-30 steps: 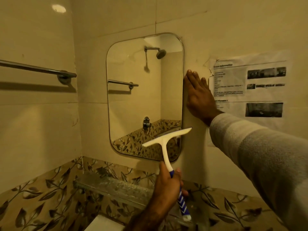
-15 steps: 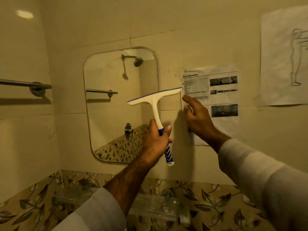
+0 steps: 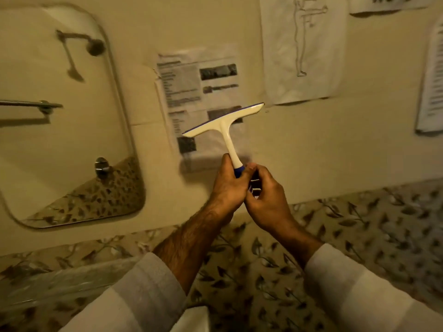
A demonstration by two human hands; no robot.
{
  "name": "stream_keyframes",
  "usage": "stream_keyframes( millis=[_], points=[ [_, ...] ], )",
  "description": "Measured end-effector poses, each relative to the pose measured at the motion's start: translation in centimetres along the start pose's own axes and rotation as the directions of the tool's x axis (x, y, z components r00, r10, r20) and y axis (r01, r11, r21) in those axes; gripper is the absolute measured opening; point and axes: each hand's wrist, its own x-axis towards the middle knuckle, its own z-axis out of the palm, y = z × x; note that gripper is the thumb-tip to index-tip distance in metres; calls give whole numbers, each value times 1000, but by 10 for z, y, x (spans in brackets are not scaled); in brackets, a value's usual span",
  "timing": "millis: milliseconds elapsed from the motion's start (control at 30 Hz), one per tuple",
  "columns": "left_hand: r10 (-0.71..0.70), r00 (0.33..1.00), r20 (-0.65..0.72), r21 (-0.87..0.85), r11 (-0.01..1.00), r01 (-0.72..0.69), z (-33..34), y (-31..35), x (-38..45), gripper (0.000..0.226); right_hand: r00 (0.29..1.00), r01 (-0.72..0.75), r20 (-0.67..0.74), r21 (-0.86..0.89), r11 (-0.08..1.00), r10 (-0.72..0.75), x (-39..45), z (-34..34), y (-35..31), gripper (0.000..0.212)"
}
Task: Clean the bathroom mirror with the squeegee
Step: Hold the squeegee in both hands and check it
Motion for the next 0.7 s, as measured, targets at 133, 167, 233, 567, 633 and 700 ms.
stream_keyframes(
  millis=[133, 167, 233, 567, 633, 700],
  points=[
    [-80, 993, 85, -12, 997, 81, 53, -39, -24, 18, 988, -89, -134, -139, 986, 70, -41, -29, 41, 27],
    [-105, 989, 106, -13, 994, 107, 67, -50, -33, 17, 984, -112, -154, -170, 979, 86, -56, -37, 52, 26],
    [-157, 975, 154, -26, 986, 163, 90, -73, -54, 12, 974, -183, -174, -213, 960, 147, -85, -52, 72, 25],
    [-465, 850, 248, -2, 877, 480, 178, -213, -194, 25, 783, -622, -148, -190, 759, 605, -259, -99, 161, 41],
    [-549, 796, 257, 43, 829, 558, 187, -244, -227, 24, 700, -713, -96, -152, 685, 707, -294, -100, 175, 38],
    [-614, 752, 240, 114, 787, 607, 192, -274, -256, 20, 643, -765, -76, -95, 637, 762, -328, -100, 186, 29]
  ],
)
